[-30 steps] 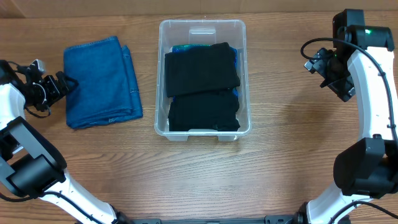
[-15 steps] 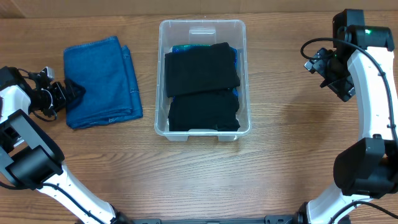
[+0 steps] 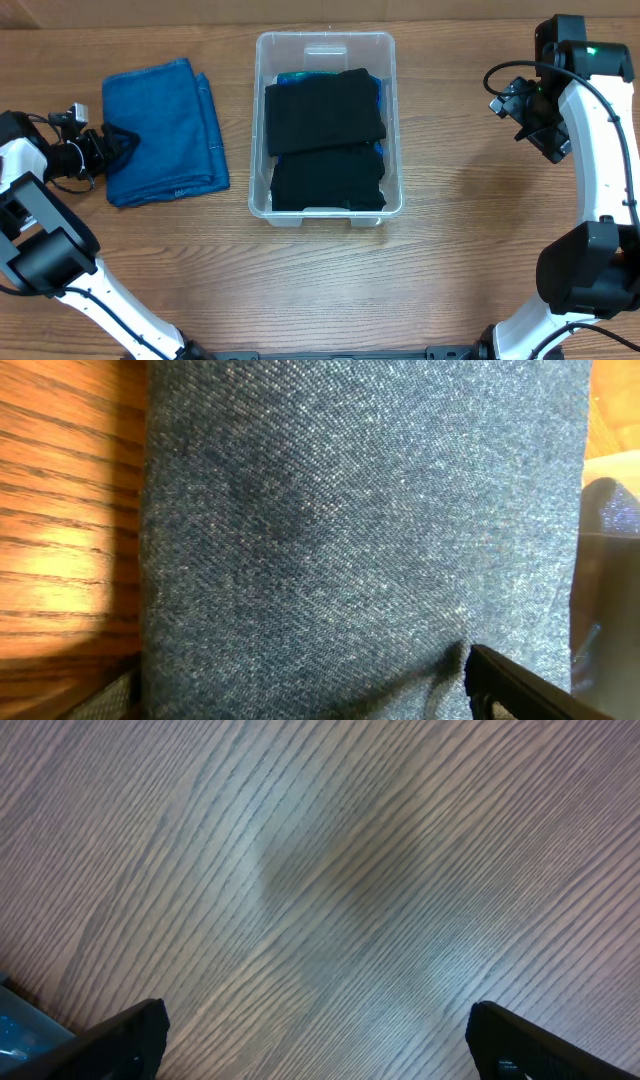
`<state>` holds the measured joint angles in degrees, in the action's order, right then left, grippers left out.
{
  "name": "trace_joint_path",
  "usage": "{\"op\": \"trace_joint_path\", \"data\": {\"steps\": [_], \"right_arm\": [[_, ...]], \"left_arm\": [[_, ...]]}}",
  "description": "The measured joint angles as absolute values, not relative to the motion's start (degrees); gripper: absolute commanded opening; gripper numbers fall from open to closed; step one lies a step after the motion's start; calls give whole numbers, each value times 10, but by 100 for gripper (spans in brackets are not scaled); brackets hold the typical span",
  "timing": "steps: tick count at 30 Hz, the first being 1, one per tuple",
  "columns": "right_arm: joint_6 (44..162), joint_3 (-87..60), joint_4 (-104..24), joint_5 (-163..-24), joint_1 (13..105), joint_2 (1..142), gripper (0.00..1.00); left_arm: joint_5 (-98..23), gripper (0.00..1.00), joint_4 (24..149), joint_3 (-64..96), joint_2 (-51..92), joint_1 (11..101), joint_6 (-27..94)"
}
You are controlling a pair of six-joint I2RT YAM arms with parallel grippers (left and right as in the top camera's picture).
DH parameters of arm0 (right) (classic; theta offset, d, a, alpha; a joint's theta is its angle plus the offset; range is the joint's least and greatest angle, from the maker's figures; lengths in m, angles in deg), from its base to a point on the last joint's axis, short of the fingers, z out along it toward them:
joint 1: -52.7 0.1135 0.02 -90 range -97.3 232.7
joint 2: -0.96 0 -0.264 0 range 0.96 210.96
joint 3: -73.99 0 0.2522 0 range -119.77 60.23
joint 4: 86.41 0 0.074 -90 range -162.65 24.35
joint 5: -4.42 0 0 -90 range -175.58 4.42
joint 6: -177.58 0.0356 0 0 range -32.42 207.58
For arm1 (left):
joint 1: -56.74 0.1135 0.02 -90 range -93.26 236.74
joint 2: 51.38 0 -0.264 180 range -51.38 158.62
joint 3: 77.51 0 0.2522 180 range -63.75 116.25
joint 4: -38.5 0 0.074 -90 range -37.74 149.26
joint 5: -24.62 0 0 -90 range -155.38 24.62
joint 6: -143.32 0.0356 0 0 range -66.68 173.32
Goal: Pack container
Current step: 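Grasp the teal towel's edge with the left gripper and lift it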
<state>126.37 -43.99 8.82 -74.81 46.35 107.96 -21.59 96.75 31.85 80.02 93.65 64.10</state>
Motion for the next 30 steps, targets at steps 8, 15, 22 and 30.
{"op": "trace_joint_path", "data": {"steps": [8, 15, 22, 30], "right_arm": [[1264, -440, 88, -748, 464, 1080, 100], [1263, -440, 88, -748, 463, 1079, 100], [1264, -440, 88, -748, 463, 1079, 100], [1264, -440, 88, -748, 463, 1080, 100]], "left_arm": [[-188, 16, 972, 322, 820, 943, 642], [-159, 4, 1018, 346, 833, 948, 635], [-135, 4, 1214, 526, 876, 934, 633], [-111, 4, 1235, 743, 828, 924, 520]]}}
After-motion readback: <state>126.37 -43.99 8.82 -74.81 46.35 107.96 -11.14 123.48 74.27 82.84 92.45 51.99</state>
